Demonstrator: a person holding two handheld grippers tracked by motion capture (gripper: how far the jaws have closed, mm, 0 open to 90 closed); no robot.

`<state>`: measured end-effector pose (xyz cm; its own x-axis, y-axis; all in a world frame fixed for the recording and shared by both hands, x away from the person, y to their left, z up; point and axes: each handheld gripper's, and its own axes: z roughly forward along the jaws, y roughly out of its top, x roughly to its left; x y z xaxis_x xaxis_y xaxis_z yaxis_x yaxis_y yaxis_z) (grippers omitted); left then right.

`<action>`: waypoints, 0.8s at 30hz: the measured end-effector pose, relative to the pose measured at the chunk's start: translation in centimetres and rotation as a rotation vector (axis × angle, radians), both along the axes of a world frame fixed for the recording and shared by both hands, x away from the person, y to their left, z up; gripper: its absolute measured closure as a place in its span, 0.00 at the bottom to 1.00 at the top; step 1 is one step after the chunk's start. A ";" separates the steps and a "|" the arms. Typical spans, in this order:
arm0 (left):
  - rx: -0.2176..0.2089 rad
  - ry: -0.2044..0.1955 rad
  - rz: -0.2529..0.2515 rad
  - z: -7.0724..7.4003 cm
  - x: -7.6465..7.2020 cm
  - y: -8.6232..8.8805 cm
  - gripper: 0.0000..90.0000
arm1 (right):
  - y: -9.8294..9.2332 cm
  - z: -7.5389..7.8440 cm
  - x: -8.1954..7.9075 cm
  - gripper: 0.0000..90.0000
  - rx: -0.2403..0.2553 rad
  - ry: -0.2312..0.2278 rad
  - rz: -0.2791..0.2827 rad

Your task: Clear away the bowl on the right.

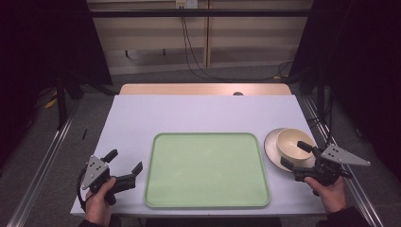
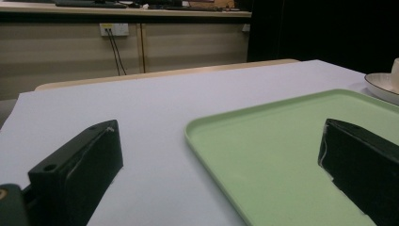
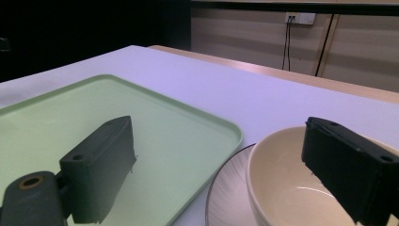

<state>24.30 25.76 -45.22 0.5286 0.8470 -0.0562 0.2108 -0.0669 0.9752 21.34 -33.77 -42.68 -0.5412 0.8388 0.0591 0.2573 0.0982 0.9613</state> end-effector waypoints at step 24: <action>-0.003 -0.001 0.004 0.0 0.0 0.0 0.00 | -0.5 0.3 0.3 0.11 -0.032 0.024 0.017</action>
